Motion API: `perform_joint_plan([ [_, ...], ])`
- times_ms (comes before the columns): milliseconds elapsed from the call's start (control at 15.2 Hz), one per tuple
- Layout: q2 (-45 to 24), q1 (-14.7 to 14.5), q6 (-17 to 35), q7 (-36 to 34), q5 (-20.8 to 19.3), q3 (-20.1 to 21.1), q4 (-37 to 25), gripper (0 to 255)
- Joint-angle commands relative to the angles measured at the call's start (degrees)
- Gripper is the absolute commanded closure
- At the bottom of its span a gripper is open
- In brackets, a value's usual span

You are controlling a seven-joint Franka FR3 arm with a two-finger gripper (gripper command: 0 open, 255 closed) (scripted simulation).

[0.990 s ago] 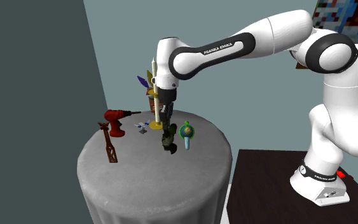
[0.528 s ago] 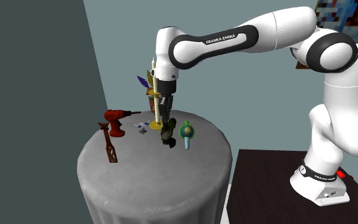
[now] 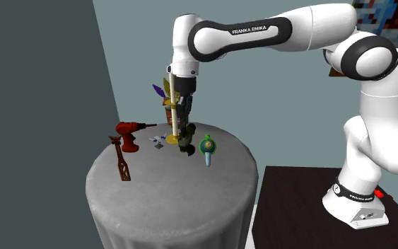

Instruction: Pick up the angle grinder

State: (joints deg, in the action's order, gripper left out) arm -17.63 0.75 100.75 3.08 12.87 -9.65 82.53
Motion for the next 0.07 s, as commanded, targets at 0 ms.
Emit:
perform_joint_plan([
  [0, 0.07, -0.04, -0.36, -0.14, -0.03, 0.02, -0.31, 255],
])
